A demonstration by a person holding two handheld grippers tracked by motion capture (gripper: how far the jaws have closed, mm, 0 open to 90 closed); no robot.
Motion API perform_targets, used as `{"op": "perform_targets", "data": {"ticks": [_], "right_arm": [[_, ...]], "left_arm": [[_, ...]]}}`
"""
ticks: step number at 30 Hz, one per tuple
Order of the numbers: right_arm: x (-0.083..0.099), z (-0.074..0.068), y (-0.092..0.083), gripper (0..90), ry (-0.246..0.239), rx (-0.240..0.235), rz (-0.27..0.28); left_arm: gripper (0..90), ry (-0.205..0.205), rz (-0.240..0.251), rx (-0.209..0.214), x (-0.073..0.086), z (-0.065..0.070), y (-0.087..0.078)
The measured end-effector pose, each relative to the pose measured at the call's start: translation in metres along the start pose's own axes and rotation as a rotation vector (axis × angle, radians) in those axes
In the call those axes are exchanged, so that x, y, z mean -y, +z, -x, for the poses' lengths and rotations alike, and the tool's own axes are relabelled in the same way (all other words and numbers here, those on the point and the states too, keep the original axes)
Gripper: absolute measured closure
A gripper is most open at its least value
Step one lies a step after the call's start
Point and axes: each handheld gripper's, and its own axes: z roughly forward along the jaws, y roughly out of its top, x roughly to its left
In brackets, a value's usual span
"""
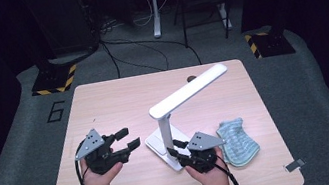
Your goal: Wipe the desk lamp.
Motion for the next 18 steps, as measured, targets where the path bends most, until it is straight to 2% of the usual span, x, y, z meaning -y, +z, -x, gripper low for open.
{"op": "perform_targets", "data": {"ticks": [2, 7, 8, 10, 12, 17, 18], "right_arm": [[0.000, -0.003, 0.004, 67.0, -0.013, -0.013, 0.001], [-0.001, -0.008, 0.014, 67.4, 0.000, -0.058, -0.005], [-0.001, -0.009, 0.016, 67.4, -0.010, -0.066, -0.010], [0.000, -0.011, 0.020, 67.2, 0.017, -0.091, -0.010], [0.001, -0.013, 0.022, 67.2, 0.013, -0.118, -0.020], [0.003, -0.012, 0.020, 64.8, 0.005, -0.126, -0.026], [0.005, -0.010, 0.016, 63.6, -0.002, -0.112, -0.024]], "left_arm": [[40.2, 0.011, -0.001, 0.011, -0.001, 0.002, 0.000], [40.2, 0.018, 0.011, 0.021, -0.006, 0.006, -0.003], [40.2, 0.018, 0.013, 0.023, -0.006, 0.007, -0.003], [40.2, 0.019, 0.015, 0.027, -0.008, 0.008, -0.005], [40.2, 0.017, 0.017, 0.032, -0.009, 0.009, -0.006], [40.2, 0.025, 0.008, 0.044, -0.011, 0.012, -0.008], [40.2, 0.023, 0.004, 0.050, -0.011, 0.014, -0.008]]}}
